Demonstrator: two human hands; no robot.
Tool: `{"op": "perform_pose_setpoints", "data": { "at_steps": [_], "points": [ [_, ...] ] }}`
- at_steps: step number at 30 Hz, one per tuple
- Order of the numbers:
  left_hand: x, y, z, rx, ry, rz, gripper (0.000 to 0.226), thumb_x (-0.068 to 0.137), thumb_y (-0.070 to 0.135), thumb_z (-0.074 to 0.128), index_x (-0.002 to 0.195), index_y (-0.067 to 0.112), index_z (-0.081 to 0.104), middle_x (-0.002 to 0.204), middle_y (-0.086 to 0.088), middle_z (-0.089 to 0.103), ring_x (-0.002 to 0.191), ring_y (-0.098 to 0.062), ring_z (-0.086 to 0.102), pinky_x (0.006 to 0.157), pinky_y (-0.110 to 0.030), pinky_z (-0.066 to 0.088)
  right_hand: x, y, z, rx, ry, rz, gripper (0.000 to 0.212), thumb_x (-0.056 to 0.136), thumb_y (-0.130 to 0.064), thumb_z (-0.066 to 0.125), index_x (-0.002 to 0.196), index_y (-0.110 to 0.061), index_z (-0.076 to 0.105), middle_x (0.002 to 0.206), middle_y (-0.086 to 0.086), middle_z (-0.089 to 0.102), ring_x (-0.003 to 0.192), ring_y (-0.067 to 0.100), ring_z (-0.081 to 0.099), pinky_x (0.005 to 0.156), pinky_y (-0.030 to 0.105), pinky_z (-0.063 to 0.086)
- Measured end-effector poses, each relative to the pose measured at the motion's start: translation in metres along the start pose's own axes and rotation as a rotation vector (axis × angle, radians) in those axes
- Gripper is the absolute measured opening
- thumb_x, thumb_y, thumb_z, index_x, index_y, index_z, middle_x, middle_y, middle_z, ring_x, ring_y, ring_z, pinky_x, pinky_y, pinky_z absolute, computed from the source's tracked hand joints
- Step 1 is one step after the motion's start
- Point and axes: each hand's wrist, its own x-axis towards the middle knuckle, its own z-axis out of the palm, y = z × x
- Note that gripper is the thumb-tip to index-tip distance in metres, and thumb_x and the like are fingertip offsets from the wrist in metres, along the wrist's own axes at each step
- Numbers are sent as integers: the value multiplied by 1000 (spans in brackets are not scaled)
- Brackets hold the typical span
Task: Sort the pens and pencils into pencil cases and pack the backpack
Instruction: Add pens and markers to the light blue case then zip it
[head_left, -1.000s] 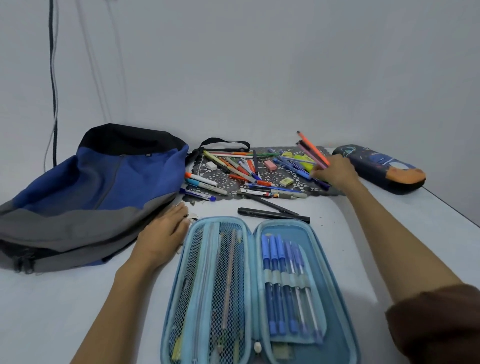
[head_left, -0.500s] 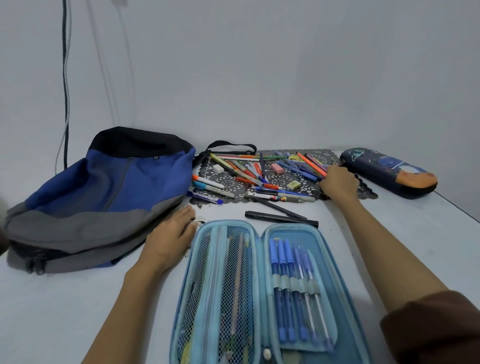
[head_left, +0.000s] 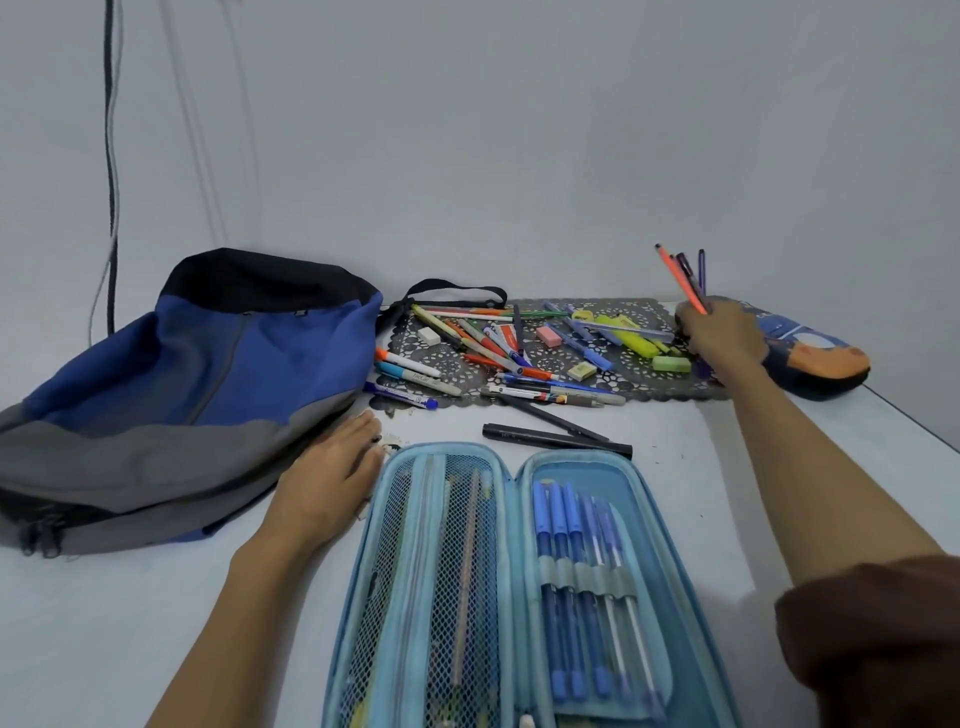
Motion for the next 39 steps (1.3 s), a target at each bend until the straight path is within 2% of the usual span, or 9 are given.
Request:
{"op": "perform_pose_setpoints", "data": {
  "at_steps": [2, 5, 9, 11, 14, 18, 28, 34, 39],
  "points": [
    [0, 0, 0, 0, -1, 1, 38, 101, 25, 45, 138, 17, 52, 152, 5, 40, 143, -9, 31, 108, -20, 24, 6, 8, 0, -20, 39, 33, 49, 91, -52, 47, 108, -11, 67, 103, 17, 68, 98, 37, 62, 80, 40, 47],
    [0, 0, 1, -2, -3, -5, 39, 101, 25, 45, 138, 17, 52, 152, 6, 39, 143, -9, 30, 108, -19, 23, 10, 16, 3, -129, -54, 9, 48, 95, -47, 49, 113, -6, 64, 103, 20, 66, 97, 38, 61, 77, 40, 45],
    [1, -2, 1, 1, -4, -6, 39, 101, 26, 45, 138, 18, 52, 152, 6, 39, 143, -8, 30, 109, -20, 23, 9, 11, 5, -231, -120, -96, 35, 94, -40, 54, 113, -11, 63, 99, 17, 68, 94, 36, 64, 77, 39, 48],
    [2, -3, 2, 2, -12, -6, 39, 101, 26, 45, 139, 18, 51, 153, 6, 39, 143, -9, 29, 109, -20, 22, 7, 5, 8, -329, -139, -157, 28, 93, -34, 58, 114, -15, 64, 102, 16, 67, 98, 36, 63, 75, 38, 47],
    [2, -4, 3, 1, -15, -8, 41, 101, 27, 45, 141, 18, 49, 153, 5, 38, 143, -9, 29, 110, -18, 20, 2, 1, 17, -443, -125, -159, 32, 92, -34, 61, 117, -14, 62, 108, 15, 65, 102, 35, 60, 73, 36, 43],
    [3, -6, 4, -6, -14, -2, 41, 101, 26, 45, 141, 17, 50, 153, 5, 39, 143, -9, 29, 106, -14, 18, 1, 0, 25, -462, -76, -128, 33, 93, -30, 61, 119, -11, 61, 108, 16, 64, 100, 35, 60, 68, 35, 41],
    [3, -6, 5, 4, -2, 3, 38, 101, 25, 45, 138, 17, 52, 152, 7, 40, 142, -8, 30, 102, -13, 20, 2, -5, 21, -464, -70, -90, 36, 89, -25, 63, 121, -10, 58, 109, 16, 63, 100, 35, 60, 71, 36, 43],
    [4, -9, 6, -3, -12, -2, 40, 101, 27, 45, 140, 18, 50, 153, 6, 38, 143, -8, 30, 108, -19, 21, -6, -8, 24, -550, -78, -132, 25, 92, -20, 61, 111, -5, 59, 107, 18, 63, 99, 35, 60, 72, 36, 40],
    [3, -9, 5, 3, -5, -4, 38, 101, 27, 44, 137, 19, 52, 152, 8, 39, 141, -9, 32, 109, -24, 26, -12, -10, 22, -560, -94, -133, 24, 95, -13, 54, 115, -1, 57, 113, 20, 62, 103, 36, 59, 74, 36, 40]
  ]
}}
